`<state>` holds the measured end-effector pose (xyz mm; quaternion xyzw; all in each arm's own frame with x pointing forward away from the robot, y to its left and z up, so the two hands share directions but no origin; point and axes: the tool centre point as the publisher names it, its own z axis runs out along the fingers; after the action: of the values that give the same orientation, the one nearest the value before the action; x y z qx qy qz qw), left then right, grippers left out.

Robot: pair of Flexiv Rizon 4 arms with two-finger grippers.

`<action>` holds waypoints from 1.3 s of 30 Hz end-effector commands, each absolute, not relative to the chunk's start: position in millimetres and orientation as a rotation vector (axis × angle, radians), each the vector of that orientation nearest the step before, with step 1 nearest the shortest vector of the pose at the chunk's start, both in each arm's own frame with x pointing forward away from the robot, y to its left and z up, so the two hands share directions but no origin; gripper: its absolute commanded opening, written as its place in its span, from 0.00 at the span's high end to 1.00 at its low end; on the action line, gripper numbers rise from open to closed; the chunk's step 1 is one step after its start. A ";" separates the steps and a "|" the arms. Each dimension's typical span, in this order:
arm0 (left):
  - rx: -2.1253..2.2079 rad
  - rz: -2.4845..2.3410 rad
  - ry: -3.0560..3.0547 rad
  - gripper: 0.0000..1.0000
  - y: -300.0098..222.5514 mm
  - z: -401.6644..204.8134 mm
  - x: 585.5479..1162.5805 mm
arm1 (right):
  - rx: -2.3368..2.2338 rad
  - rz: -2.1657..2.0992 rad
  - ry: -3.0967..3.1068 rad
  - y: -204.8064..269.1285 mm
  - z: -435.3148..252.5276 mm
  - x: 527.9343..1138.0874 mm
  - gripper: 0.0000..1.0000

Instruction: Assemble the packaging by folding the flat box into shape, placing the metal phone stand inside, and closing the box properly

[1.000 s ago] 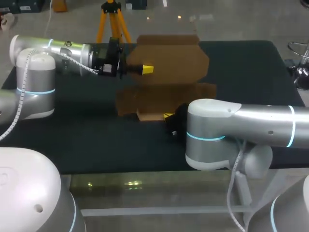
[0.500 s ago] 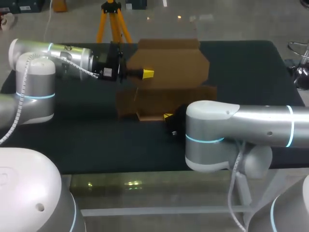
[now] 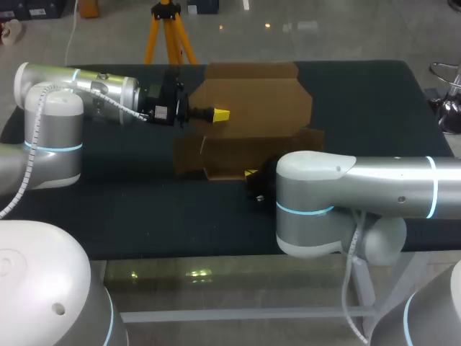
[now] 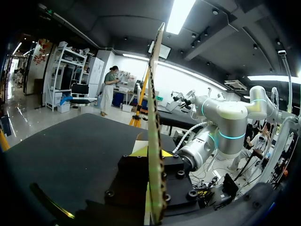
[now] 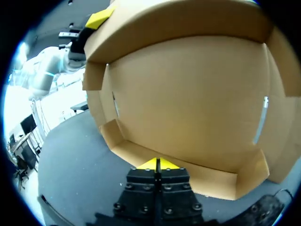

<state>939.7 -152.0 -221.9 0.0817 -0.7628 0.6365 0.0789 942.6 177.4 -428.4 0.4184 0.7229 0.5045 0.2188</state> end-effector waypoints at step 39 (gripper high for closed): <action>0.240 1.889 -2.300 1.00 -154.0 -228.8 936.5 | 1.160 1.393 1.992 180.8 -434.2 941.4 1.00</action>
<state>936.6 -153.5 -226.6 0.0801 -0.7674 0.6314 0.0775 942.7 177.1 -428.2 0.4181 0.7236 0.5041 0.2179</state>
